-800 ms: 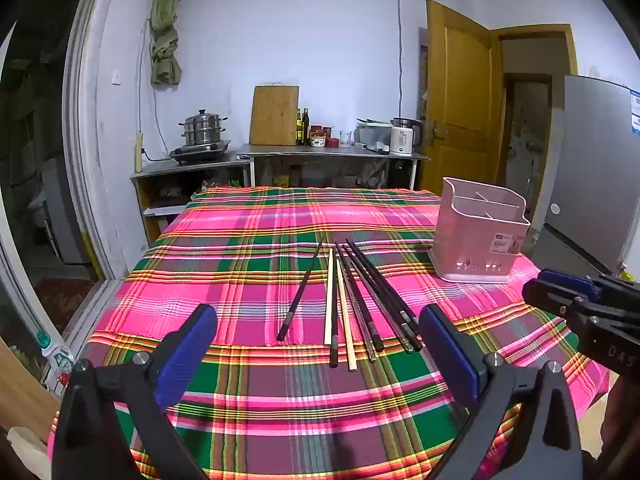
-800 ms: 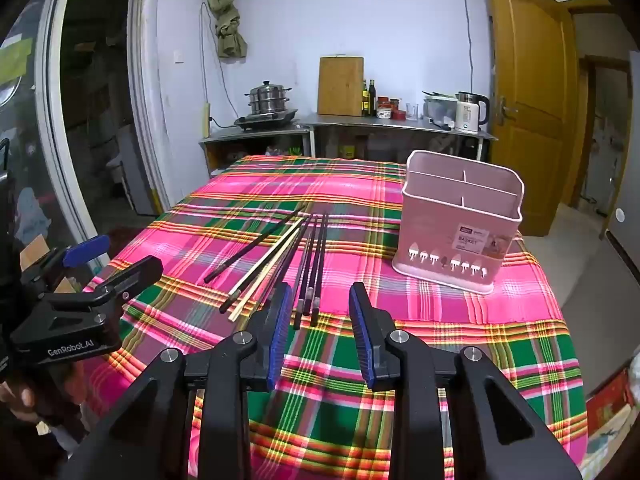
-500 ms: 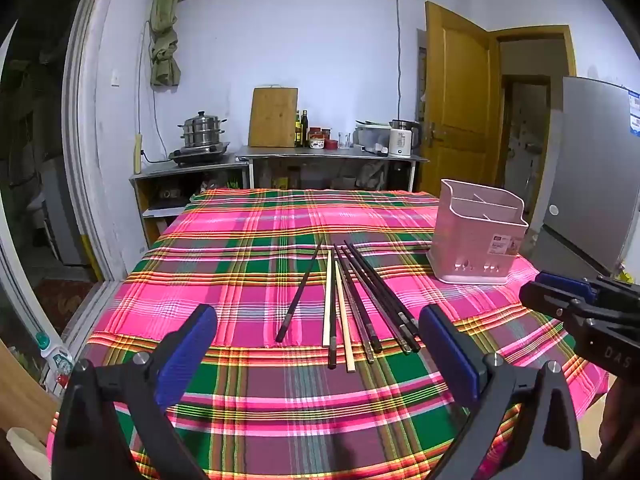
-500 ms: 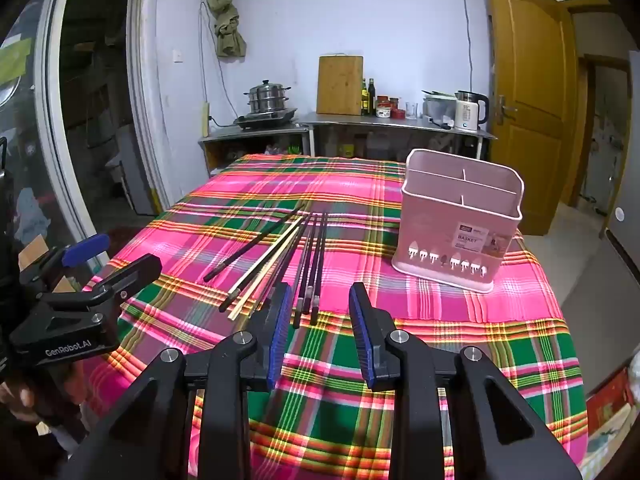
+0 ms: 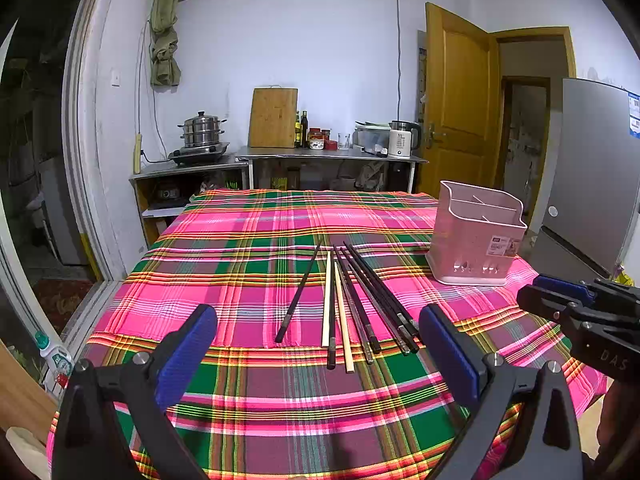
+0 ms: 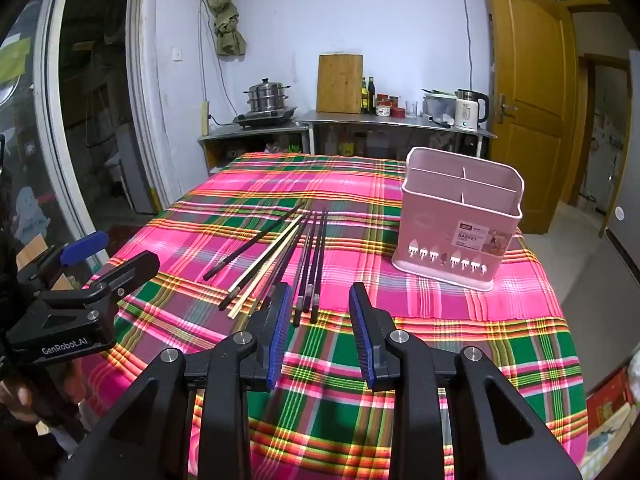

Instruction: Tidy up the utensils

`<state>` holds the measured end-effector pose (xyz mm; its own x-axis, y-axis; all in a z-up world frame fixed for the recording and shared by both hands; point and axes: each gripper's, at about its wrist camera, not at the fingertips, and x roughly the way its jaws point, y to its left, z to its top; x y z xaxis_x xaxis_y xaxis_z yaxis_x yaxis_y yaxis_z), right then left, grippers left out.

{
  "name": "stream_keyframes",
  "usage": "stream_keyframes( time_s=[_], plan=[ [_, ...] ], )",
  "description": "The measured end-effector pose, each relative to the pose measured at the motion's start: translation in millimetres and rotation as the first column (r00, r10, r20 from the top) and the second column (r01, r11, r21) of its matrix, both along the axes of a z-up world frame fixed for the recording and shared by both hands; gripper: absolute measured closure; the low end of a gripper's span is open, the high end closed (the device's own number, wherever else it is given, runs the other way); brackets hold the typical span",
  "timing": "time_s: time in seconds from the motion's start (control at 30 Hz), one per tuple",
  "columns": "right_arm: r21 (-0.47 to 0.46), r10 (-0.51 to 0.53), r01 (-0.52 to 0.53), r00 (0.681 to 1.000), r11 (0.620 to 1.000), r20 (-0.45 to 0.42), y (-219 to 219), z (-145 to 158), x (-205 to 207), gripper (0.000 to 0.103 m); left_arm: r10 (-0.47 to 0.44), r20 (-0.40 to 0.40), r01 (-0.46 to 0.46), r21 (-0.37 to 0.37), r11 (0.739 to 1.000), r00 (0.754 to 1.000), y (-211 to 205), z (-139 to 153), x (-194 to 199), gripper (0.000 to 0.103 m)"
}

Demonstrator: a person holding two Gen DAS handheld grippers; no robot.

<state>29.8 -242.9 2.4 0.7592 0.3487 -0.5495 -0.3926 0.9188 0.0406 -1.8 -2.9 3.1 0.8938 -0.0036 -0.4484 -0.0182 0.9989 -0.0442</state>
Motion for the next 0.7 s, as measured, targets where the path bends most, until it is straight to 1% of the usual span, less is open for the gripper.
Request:
stream_keyframes(
  time_s=[0.7],
  plan=[
    [-0.002, -0.001, 0.001, 1.0, 1.0, -0.004, 0.9, -1.4, 2.3, 0.072, -0.001, 0.003, 0.001, -0.003, 1.0, 1.0, 1.8, 1.7, -0.7, 0.001]
  ],
)
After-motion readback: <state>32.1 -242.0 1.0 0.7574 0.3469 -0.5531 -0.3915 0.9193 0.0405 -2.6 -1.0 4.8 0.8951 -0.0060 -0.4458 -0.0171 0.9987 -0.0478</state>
